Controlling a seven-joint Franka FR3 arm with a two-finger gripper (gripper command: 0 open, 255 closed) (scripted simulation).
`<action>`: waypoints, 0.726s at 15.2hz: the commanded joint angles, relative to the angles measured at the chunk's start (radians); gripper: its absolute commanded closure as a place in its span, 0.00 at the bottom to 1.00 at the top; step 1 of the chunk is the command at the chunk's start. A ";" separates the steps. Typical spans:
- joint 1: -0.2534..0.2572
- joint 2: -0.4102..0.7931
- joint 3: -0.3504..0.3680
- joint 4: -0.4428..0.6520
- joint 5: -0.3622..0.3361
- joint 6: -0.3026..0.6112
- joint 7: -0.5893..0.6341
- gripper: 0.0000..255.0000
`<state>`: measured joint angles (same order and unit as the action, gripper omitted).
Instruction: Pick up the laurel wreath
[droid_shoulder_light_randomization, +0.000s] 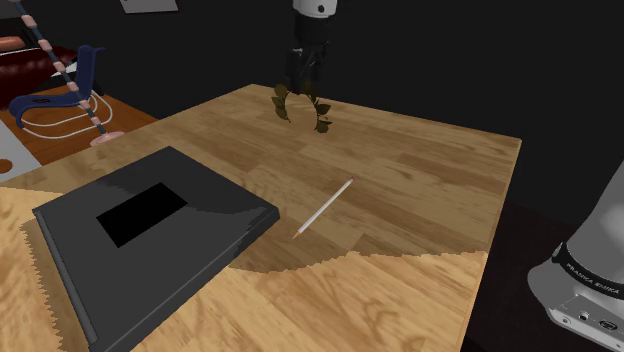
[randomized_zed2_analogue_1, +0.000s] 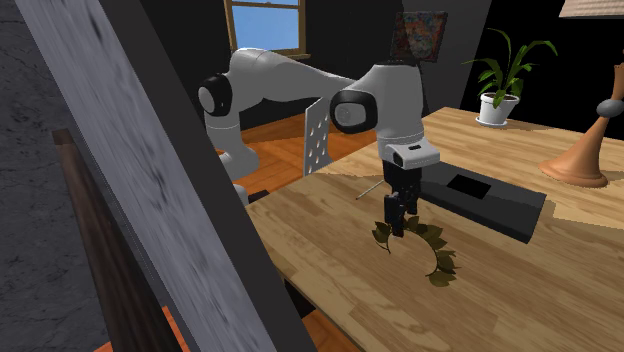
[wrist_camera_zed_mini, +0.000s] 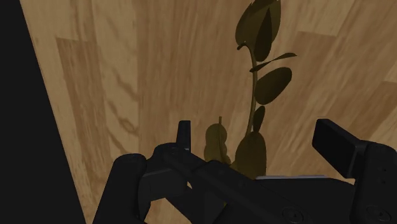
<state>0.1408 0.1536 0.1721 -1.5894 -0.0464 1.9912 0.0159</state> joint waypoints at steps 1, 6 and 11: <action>0.000 -0.002 0.000 -0.024 0.000 0.022 0.001 0.00; 0.001 -0.002 0.000 -0.024 -0.001 0.022 0.002 1.00; 0.001 -0.002 0.001 -0.024 -0.001 0.022 0.002 1.00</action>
<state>0.1415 0.1515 0.1725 -1.6130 -0.0469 2.0135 0.0183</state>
